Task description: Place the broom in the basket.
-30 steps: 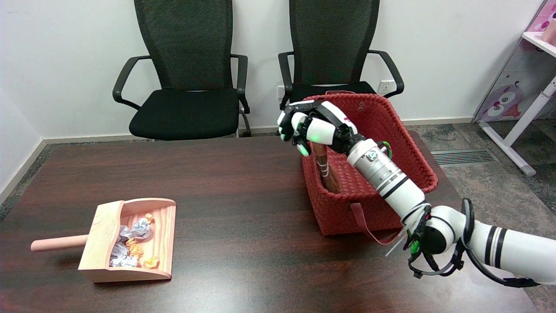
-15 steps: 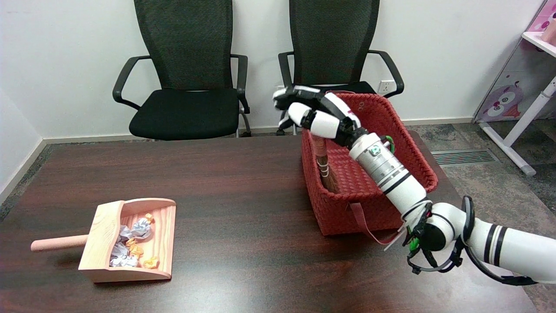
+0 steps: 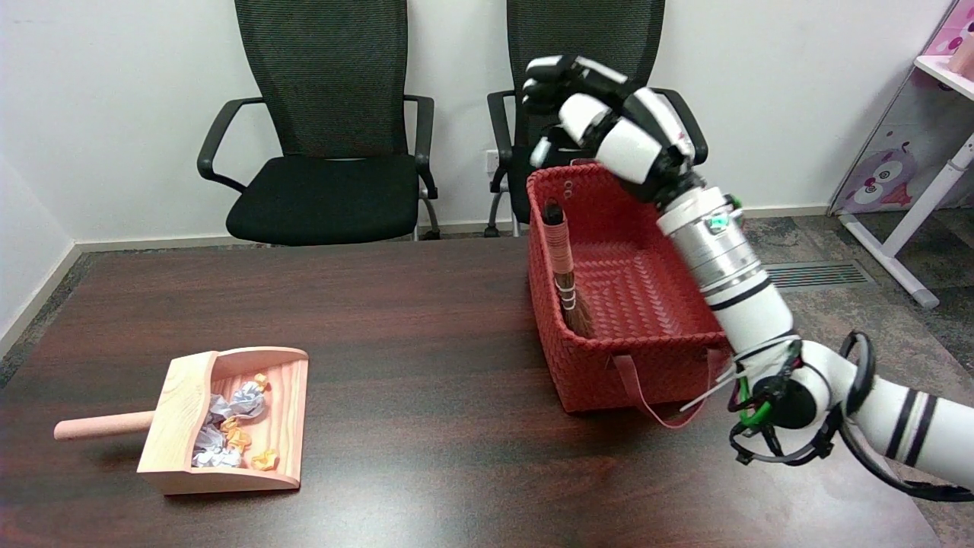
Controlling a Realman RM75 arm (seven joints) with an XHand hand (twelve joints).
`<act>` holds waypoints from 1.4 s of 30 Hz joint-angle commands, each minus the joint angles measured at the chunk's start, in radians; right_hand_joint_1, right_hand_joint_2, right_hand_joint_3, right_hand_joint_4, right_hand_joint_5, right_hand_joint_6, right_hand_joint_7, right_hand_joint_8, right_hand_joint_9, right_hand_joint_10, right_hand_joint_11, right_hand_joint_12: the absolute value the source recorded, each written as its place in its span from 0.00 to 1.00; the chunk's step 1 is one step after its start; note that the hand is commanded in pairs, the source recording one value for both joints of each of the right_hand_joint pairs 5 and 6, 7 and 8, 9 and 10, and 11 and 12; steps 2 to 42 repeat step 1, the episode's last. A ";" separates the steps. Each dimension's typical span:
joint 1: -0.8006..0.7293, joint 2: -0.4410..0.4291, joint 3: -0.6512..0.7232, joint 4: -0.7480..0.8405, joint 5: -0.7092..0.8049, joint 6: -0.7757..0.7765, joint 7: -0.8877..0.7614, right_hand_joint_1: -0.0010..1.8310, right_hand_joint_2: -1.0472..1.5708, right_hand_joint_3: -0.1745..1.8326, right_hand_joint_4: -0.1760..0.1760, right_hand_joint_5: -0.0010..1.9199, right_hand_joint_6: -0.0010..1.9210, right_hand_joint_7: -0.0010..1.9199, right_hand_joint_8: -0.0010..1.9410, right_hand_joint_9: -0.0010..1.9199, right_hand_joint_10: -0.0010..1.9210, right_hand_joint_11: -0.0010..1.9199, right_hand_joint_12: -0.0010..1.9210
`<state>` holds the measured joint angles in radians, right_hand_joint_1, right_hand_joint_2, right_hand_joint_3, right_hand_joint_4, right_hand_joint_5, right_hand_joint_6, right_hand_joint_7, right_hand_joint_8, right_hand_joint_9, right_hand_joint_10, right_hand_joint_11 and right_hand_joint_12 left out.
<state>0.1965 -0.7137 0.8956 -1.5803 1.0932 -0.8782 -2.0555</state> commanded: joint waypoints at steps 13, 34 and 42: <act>-0.179 0.088 0.138 -0.210 0.022 -0.289 0.000 0.36 0.80 0.61 0.00 0.35 0.35 0.35 0.34 0.40 0.40 0.80 0.80; -0.179 0.088 0.138 -0.210 0.022 -0.289 0.000 0.36 0.80 0.61 0.00 0.35 0.35 0.35 0.34 0.40 0.40 0.80 0.80; -0.179 0.088 0.138 -0.210 0.022 -0.289 0.000 0.36 0.80 0.61 0.00 0.35 0.35 0.35 0.34 0.40 0.40 0.80 0.80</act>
